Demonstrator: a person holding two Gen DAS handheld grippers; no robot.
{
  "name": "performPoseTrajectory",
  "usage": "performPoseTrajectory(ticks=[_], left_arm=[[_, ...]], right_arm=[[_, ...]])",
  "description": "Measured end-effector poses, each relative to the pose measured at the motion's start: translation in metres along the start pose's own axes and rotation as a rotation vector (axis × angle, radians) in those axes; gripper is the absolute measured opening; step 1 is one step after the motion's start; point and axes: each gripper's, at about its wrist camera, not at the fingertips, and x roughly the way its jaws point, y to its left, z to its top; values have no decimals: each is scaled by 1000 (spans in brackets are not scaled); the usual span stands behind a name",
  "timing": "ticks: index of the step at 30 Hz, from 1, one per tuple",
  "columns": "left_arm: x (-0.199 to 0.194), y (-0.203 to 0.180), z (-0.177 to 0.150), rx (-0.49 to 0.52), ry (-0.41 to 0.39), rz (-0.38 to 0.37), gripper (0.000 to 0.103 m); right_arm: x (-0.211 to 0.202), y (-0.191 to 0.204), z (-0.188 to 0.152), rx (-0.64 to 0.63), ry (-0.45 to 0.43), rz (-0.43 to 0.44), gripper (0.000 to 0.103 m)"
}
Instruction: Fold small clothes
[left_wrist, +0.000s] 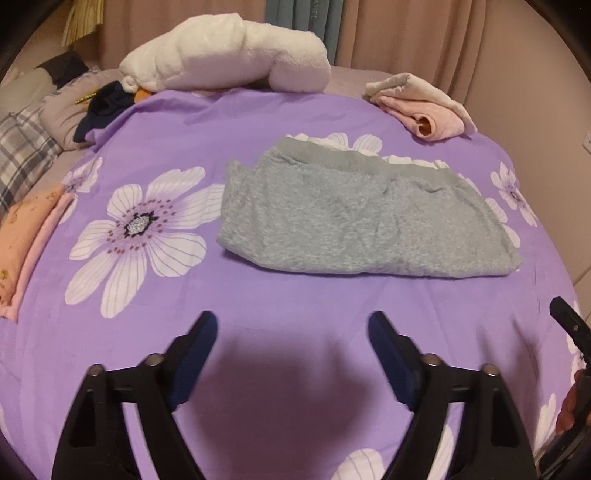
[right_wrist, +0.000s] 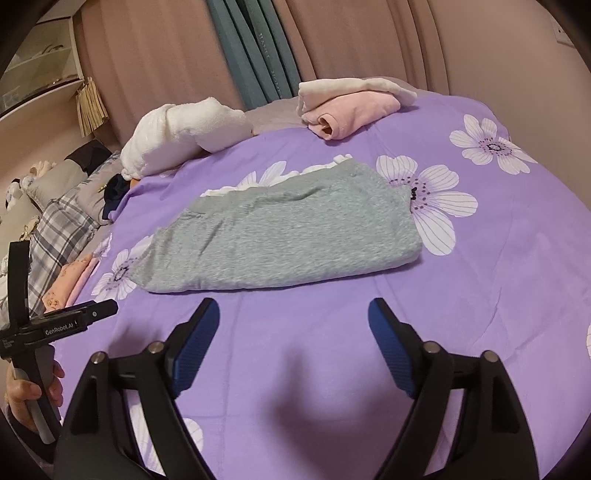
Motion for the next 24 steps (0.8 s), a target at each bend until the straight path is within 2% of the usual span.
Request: performPoseTrajectory(ticks=[6,14,24], left_arm=[[-8,1,-1,3,-23,2,85],[-14,8,-1,-18,-45,-37,88],[-15,10,-2,-33,-48,-44,92]], right_arm=[[-4,10,0,-6,-10,5,94],[-5,18,0,-11,-8,8,102],[-3,24,0,-12,5,11,103]])
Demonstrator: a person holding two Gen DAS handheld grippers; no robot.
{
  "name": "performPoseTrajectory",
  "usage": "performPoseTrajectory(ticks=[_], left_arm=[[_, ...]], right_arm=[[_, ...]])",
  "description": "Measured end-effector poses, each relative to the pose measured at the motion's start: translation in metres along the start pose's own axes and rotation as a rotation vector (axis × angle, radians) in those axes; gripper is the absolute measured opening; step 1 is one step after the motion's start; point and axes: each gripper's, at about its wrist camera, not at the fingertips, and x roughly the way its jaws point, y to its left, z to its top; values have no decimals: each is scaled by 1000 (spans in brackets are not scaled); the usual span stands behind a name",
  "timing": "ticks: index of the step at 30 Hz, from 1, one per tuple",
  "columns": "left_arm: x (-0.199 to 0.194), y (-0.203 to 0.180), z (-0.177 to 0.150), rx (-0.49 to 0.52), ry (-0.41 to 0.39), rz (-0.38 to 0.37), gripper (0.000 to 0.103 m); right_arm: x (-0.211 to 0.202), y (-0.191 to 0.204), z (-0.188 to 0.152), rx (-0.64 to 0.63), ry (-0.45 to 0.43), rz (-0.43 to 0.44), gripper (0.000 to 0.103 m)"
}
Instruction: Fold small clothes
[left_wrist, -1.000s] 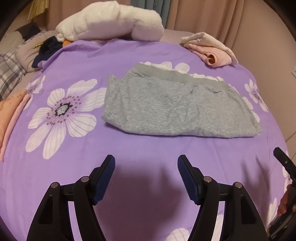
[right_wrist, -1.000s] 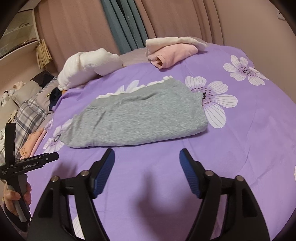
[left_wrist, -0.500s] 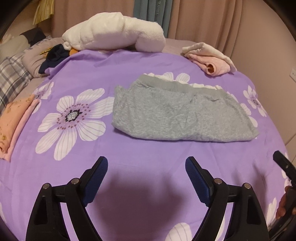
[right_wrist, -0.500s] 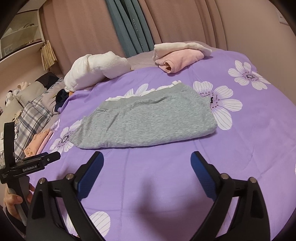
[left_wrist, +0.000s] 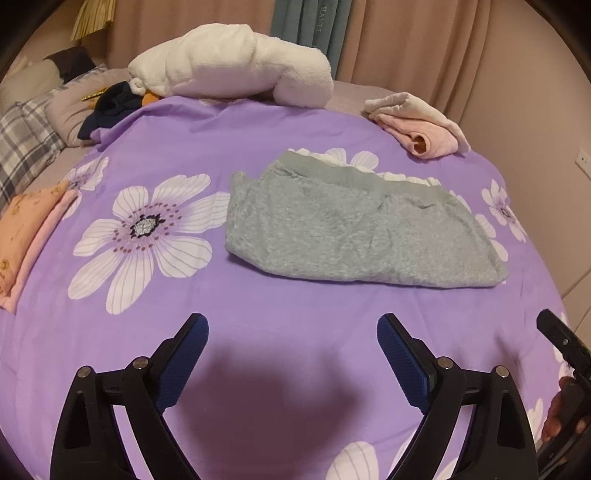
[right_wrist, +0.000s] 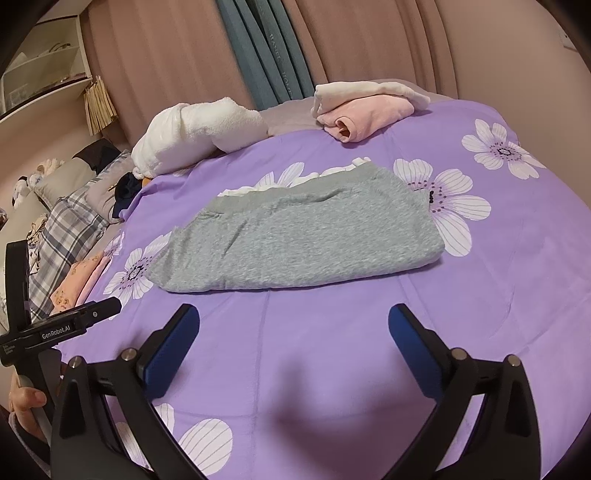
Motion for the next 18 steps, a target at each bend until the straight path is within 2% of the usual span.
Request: performPoseTrajectory(ticks=[2,3,13,18], left_arm=[[1,2,1,-11,4,-14,95],[3,3,1,-17,15,-25,102],[35,35,3,-244,150,-285,102],[57,59,5,-394,173,-366,102]], right_arm=[[1,1,1,1,4,0,103],[1,1,1,0,7,-3,103],[11,3,2,8,21,11,103],[20,-1,-1,25,40,28,103]])
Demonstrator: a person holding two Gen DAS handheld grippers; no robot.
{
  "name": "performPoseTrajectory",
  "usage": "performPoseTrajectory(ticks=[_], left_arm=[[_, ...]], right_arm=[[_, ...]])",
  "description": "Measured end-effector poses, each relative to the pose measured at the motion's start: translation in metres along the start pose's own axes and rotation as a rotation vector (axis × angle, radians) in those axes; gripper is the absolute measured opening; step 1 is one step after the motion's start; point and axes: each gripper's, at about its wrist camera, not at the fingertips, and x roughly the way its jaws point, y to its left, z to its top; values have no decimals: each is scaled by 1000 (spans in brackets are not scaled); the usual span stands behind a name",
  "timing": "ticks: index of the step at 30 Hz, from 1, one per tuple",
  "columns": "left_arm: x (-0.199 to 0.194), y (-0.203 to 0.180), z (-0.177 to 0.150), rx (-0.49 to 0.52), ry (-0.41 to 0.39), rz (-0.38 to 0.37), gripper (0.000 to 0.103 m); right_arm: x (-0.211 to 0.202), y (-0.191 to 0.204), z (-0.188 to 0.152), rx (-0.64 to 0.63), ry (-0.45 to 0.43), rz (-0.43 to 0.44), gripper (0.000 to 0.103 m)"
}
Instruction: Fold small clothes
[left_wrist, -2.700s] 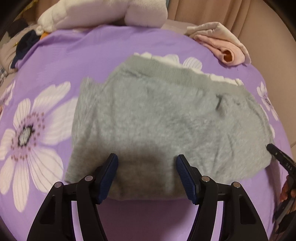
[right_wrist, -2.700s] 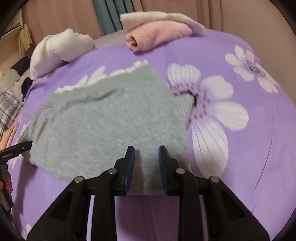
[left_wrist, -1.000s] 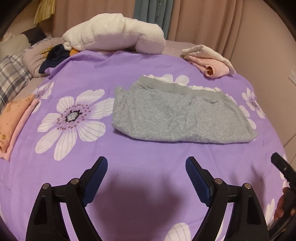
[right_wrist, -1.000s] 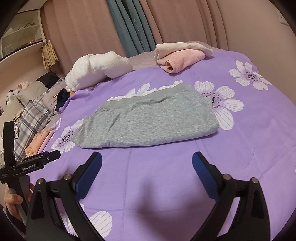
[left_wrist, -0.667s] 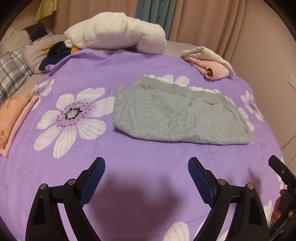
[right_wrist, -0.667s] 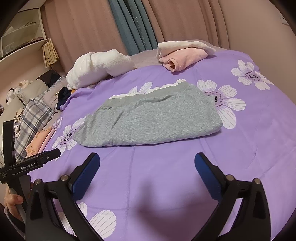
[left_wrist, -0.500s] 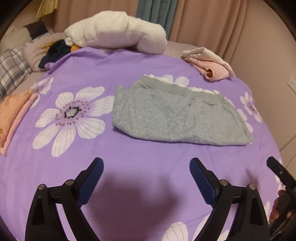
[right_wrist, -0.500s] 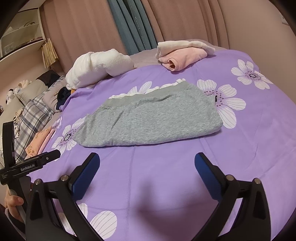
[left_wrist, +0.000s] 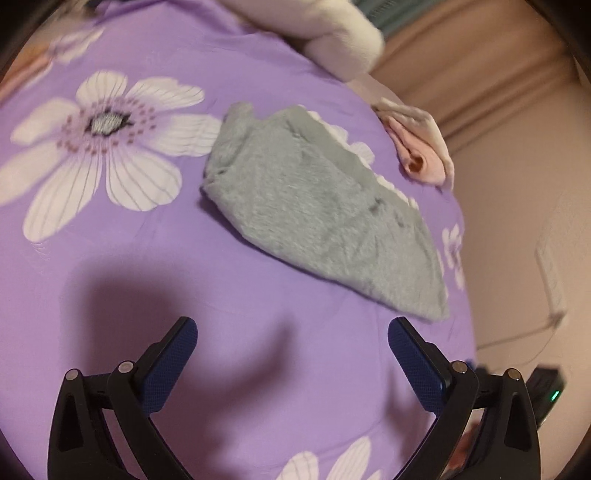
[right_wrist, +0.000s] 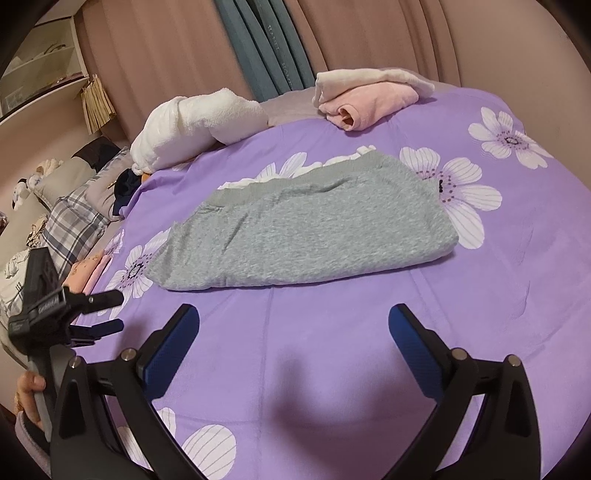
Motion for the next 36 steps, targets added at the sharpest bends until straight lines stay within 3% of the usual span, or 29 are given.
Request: performPoseTrajectory(ticks=[5,10,15,29,34,36], left_arm=[[19,31,20,-183,5,-181,102],[40,43,36,-281,-4,-245,102],[55,38,54,-286,-15,-279,102],[87,36,100,-329,-62,-200,100],[91,29,105,-244,-57,-55,74],[93,27,108,-199,-37,-2,57]], right_arm=[[11,-7,-4,30,25,16,103],[22,-13,-6,42,48,24,103],[31,-20,-6,62,61,34,103],[51,-37,-6,111,87,53,103],[57,-36,-1,97,88,65,103],[61,-33,3,92,89,70,103]])
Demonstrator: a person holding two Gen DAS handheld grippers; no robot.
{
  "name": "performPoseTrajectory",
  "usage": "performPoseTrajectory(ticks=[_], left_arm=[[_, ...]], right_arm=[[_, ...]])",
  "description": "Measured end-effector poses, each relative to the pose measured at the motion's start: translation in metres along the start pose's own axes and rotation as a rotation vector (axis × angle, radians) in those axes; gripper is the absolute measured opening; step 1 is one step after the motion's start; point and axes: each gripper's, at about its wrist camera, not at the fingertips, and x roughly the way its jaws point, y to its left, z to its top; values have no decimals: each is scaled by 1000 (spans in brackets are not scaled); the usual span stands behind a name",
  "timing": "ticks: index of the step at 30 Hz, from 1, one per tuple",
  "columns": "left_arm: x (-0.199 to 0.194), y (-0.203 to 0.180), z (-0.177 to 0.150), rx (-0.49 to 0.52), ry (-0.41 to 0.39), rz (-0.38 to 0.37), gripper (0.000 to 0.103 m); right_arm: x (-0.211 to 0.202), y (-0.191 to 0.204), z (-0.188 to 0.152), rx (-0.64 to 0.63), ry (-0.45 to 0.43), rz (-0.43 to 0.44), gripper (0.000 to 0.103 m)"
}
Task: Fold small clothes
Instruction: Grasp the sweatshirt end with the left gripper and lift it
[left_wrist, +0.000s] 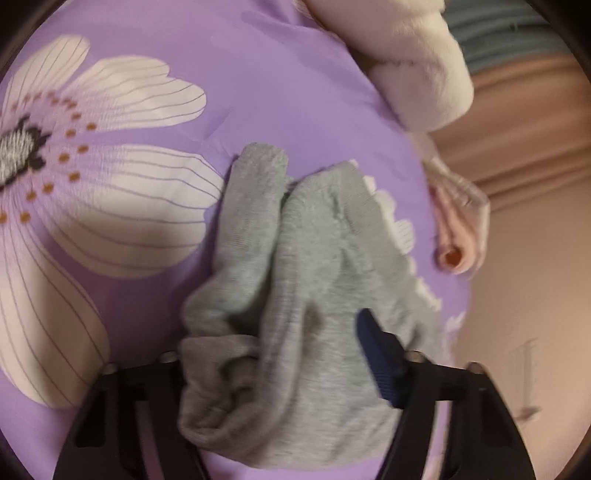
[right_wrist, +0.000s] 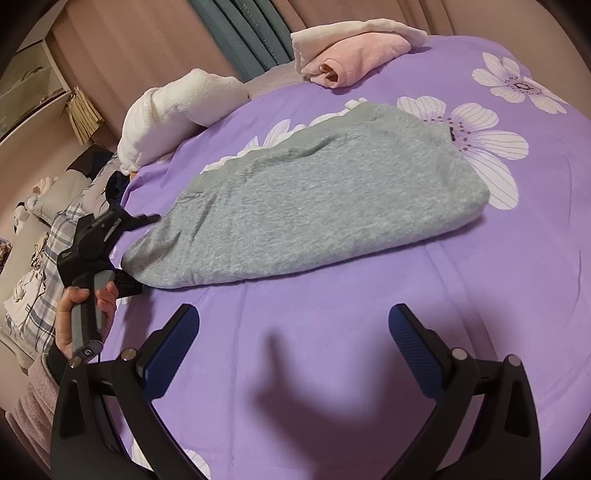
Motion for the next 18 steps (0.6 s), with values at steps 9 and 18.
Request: performPoseTrajectory(ticks=[9,18], left_arm=[[-12,-2,0,98,-3,76,18],[-50,-68,-12,322,-95,22,17]], right_arm=[[14,24,25,-73,-34,31,101],[74,52,85,-64,-5,80,38]])
